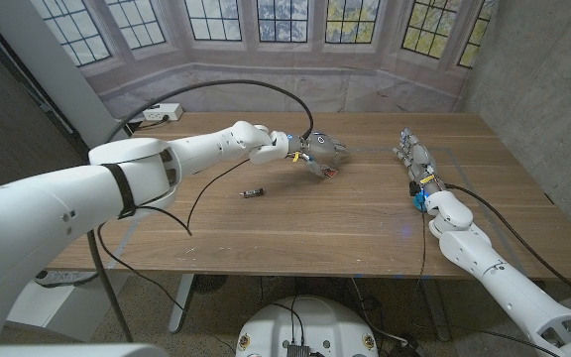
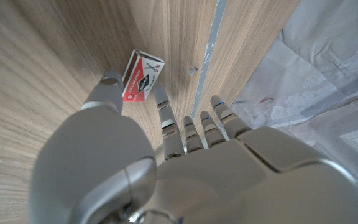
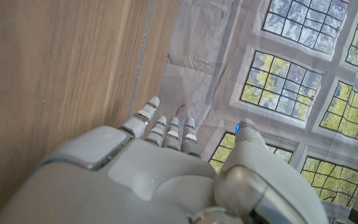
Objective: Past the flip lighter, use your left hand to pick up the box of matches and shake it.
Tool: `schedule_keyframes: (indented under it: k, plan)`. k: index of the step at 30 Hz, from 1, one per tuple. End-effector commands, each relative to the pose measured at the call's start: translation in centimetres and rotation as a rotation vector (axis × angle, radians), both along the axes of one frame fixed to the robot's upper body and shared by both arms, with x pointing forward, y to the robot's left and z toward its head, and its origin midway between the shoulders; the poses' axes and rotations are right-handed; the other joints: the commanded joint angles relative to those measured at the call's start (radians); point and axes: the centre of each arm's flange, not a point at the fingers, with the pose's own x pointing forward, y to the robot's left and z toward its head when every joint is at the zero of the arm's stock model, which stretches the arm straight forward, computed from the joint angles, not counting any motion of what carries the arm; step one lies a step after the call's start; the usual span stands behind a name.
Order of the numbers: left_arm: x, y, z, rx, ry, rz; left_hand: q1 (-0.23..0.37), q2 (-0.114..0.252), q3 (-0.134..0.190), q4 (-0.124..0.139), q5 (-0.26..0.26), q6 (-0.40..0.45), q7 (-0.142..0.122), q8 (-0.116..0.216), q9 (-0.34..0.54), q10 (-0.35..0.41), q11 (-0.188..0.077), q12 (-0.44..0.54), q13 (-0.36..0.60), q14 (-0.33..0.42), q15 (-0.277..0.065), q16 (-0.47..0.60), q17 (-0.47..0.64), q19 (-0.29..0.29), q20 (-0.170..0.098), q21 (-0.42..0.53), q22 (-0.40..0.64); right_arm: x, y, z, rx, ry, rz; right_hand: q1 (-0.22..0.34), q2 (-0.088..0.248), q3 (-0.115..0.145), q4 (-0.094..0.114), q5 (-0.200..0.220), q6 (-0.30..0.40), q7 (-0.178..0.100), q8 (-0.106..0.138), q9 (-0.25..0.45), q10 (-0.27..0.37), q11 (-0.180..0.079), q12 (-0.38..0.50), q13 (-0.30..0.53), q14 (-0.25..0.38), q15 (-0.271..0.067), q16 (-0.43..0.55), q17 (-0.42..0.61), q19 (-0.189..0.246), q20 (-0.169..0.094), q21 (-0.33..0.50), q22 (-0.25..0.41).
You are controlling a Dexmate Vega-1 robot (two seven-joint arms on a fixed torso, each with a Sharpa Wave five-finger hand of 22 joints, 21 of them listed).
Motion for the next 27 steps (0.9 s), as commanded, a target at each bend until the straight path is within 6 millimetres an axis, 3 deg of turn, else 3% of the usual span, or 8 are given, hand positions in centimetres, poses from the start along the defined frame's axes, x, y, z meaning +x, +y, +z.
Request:
schedule_keyframes:
  k: [1,27]
  plan:
    - [0.03,0.22,-0.47,0.001,0.005,0.013,0.0,0.005,-0.006,0.001,-0.002,0.014,-0.003,0.0,-0.002,0.004,0.006,0.001,0.004,0.002,0.002,-0.002,0.004,0.001,0.001,-0.003,0.004,0.01,0.17,-0.23,-0.002,0.008,0.004,0.0,0.002,0.0,-0.004,-0.001,0.007,0.001,-0.004,0.003,0.007,-0.001,0.002,0.003,0.001,0.0,0.006,0.004,0.009,-0.028,-0.001,0.005]
    - [0.52,-0.12,-0.01,0.004,0.0,0.01,-0.001,0.008,-0.007,0.0,-0.001,0.028,-0.006,-0.002,-0.009,0.006,0.0,0.002,0.003,0.005,0.0,-0.001,0.003,0.002,0.001,-0.002,0.004,0.54,0.19,-0.11,-0.006,0.013,0.01,0.001,0.003,0.001,-0.005,-0.001,0.006,0.0,-0.004,0.003,0.006,-0.002,0.002,0.003,0.001,0.0,0.005,0.004,0.008,-0.028,-0.001,0.005]
